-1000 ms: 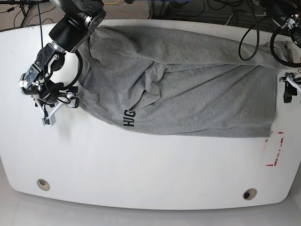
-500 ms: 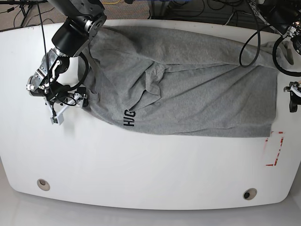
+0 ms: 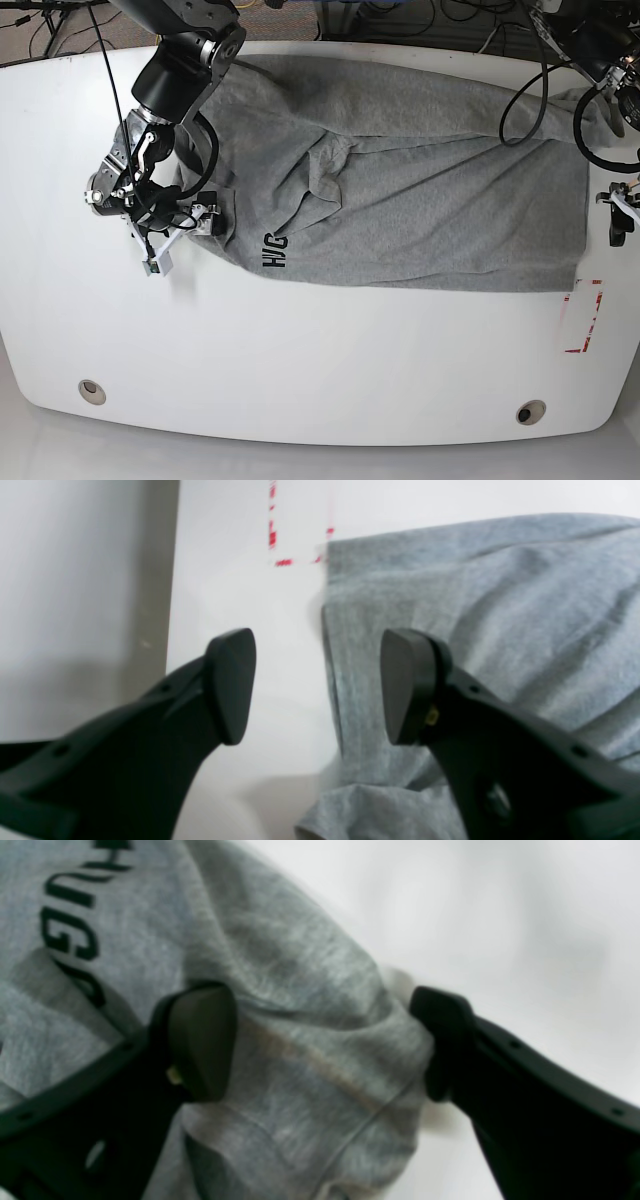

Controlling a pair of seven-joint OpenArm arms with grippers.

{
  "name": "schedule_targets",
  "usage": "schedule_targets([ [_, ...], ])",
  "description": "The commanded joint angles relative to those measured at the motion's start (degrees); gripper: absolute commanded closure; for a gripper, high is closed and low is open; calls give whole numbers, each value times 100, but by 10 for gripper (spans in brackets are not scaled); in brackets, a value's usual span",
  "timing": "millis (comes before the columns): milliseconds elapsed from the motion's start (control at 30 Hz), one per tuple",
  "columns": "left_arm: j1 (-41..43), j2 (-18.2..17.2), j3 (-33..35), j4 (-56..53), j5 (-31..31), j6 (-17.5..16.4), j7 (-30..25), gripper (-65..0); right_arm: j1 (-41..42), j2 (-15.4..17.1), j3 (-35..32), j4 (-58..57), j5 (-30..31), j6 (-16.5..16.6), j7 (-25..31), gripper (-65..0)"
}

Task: Fold the T-shirt properly
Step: 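Move the left gripper along the shirt edge and grasp it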

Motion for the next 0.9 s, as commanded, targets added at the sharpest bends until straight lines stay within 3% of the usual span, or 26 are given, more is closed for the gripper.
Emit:
schedule_targets([
  [0, -191, -117, 73, -71, 172, -3, -96, -374, 60, 73, -3, 68, 22, -7, 166, -434],
  [67, -305, -117, 100, -256, 286, -3, -96, -374, 52, 73, -20, 68, 22, -7, 183, -358],
  [200, -657, -135, 100, -915, 647, -3, -105, -376, 52, 82, -20, 68, 22, -7, 192, -138],
  [300, -956, -161, 109, -1539, 963, -3, -167, -376, 52, 100, -29, 68, 22, -7, 192, -36],
  [567, -1589, -170, 126, -3271, 1684, -3, -1090, -378, 34, 108, -29, 95, 22, -7, 166, -41],
  [700, -1844, -205, 460, -4150, 2009, -3, -1617, -378, 25, 108, -29, 95, 22, -7, 166, -41],
  [867, -2046, -302, 671, -5135, 2106, -3, -2233, -378, -36, 108, -29, 95, 22, -7, 166, -41],
])
